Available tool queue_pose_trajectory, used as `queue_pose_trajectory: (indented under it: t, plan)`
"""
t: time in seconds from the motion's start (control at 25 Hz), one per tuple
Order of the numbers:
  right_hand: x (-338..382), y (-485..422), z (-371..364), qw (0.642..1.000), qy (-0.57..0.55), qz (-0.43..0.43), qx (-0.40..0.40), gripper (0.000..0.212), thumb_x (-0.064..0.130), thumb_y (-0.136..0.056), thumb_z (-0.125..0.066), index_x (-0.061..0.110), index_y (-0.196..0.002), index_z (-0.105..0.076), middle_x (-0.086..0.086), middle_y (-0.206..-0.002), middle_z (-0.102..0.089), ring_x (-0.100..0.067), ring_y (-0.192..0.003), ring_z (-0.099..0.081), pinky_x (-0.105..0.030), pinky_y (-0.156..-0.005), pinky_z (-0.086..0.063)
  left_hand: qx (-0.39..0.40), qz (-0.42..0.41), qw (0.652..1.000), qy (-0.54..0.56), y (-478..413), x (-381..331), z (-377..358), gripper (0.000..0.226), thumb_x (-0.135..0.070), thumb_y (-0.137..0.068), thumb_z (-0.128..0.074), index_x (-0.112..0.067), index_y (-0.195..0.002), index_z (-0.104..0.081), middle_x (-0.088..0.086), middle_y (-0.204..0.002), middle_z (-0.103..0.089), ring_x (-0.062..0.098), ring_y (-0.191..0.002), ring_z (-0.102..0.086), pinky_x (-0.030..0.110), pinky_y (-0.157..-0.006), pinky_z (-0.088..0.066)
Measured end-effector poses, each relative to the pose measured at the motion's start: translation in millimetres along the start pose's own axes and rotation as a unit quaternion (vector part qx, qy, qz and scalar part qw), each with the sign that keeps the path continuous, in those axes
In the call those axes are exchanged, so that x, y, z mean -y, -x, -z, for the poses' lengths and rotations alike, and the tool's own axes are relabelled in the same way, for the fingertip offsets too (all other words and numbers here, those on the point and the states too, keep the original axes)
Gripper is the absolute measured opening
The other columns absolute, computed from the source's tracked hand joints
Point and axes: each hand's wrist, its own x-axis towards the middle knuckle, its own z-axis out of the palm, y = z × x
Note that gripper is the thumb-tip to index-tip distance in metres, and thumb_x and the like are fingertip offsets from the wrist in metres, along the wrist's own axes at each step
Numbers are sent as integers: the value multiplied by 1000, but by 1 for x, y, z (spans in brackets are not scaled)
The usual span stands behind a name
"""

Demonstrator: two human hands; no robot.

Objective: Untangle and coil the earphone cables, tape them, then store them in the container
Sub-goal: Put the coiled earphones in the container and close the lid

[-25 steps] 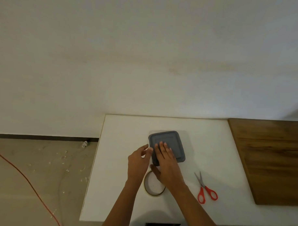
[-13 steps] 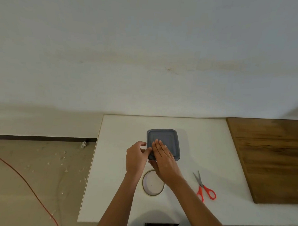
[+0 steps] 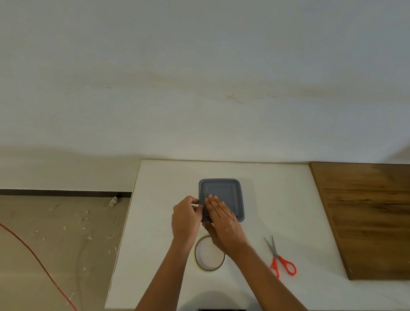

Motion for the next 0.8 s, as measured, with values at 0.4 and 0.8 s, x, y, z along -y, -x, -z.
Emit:
queue_pose_trajectory:
  t: [0.4,0.8]
  plan:
    - [-31,-4,33,845,-297,-426,-123,28,28,-98,-47,7,-100,-65,-12,-97,-67,-17,-78,-55,-18,-58,-42,68,98,983,139,-13,13,0,14,-14,-84,-70,-5,-94,-69,8,-86,-71,22,-82,-68,39,-82,-57]
    - [-57,-8,47,702,-518,-486,52,17,21,-96,-53,6,-103,-55,-10,-94,-58,-17,-78,-53,-27,-67,-50,167,231,947,148,-28,9,15,16,-3,-80,-73,-3,-91,-62,15,-99,-67,26,-91,-67,37,-80,-57]
